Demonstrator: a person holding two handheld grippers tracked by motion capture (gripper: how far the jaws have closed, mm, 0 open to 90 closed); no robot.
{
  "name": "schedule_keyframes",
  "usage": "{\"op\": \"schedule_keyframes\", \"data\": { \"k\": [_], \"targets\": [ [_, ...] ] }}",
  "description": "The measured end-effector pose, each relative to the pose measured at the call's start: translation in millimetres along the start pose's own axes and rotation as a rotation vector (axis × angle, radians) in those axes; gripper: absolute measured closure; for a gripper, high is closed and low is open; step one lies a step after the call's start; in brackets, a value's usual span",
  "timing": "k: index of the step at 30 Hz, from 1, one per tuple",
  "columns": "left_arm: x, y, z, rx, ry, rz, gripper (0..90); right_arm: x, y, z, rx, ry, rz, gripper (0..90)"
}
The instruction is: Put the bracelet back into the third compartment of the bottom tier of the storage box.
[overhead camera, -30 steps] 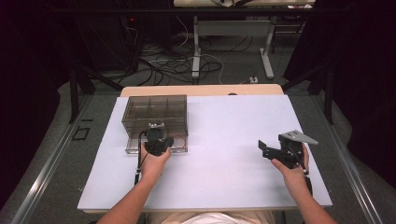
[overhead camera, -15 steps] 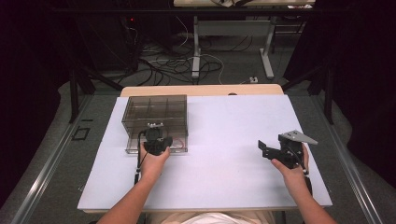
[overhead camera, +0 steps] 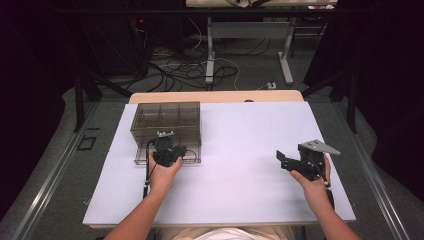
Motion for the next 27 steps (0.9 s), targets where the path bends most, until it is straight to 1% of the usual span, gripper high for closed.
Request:
{"op": "schedule_keyframes", "data": {
  "k": [2,4,6,8,9,11,13,14,16,17,19,20,21,22,24,25,26,27],
  "targets": [
    [1.2,-0.3,-0.3,-0.004,0.004,-0.009,67.5,0.3,-0.1,0.3,-0.004,0.0,0.0,13.5],
    [2.1,-0.2,-0.3,-0.006,-0.002,-0.007,66.3,0.6,-0.1,0.1,-0.004,0.003,0.002,13.5],
    [3.6,-0.5,-0.5,-0.009,0.004,-0.02,65.2,0.4,-0.1,0.0,-0.005,-0.001,-0.001,13.5],
    [5.0,-0.5,-0.3,-0.015,-0.003,-0.015,64.1,0.8,-0.1,0.1,-0.005,0.003,0.002,13.5],
    [4.8,-0.4,-1.0,-0.01,-0.002,-0.033,63.1,0.9,0.0,0.1,-0.005,0.004,0.001,13.5],
    [7.2,-0.9,-1.0,-0.026,0.0,-0.037,61.4,1.0,0.1,-0.1,-0.003,0.003,0.0,13.5],
    [7.5,-1.1,-1.2,-0.026,-0.004,-0.041,59.4,1.0,0.0,-0.2,-0.003,0.003,0.0,13.5],
    [9.1,-1.6,-1.3,-0.034,-0.009,-0.046,58.4,1.0,0.0,-0.2,-0.004,0.003,0.0,13.5],
    [10.8,-1.8,-1.3,-0.039,-0.014,-0.039,56.4,1.1,0.0,-0.2,-0.004,0.003,-0.001,13.5],
    [12.1,-1.9,-1.6,-0.043,-0.022,-0.062,55.8,1.0,0.1,0.1,-0.008,0.0,-0.003,13.5],
    [13.4,-2.1,-1.6,-0.048,-0.024,-0.063,55.1,1.2,0.1,0.0,-0.007,0.003,0.0,13.5],
    [14.7,-2.3,-2.3,-0.05,-0.029,-0.083,52.6,1.3,0.0,0.0,-0.006,0.003,-0.001,13.5],
    [16.2,-2.4,-2.6,-0.052,-0.033,-0.084,52.1,1.3,-0.1,0.5,-0.012,0.004,0.001,13.5],
    [16.9,-2.5,-3.0,-0.052,-0.037,-0.097,51.1,1.2,0.2,-0.3,0.0,0.003,-0.002,13.5],
    [17.9,-2.7,-3.0,-0.058,-0.042,-0.104,48.5,1.3,0.0,0.6,-0.013,-0.001,-0.004,13.5],
    [18.8,-2.8,-3.3,-0.061,-0.043,-0.115,48.5,1.3,0.0,0.6,-0.013,-0.001,-0.004,13.5],
    [20.2,-2.9,-3.2,-0.067,-0.047,-0.12,46.4,1.3,0.1,0.7,-0.015,0.0,-0.003,13.5],
    [22.3,-3.2,-3.4,-0.074,-0.054,-0.134,45.3,2.4,-0.2,0.9,-0.019,-0.001,0.015,13.5]
  ]
}}
Point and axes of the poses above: each handheld gripper's, and its own axes: x roughly backward along the jaws, y roughly out of its top, z roughly to its left, the point moved 2 cm from there along -x, roughly forward along the jaws, and after that the axes turned 13 degrees about z, right-handed, at the moved point
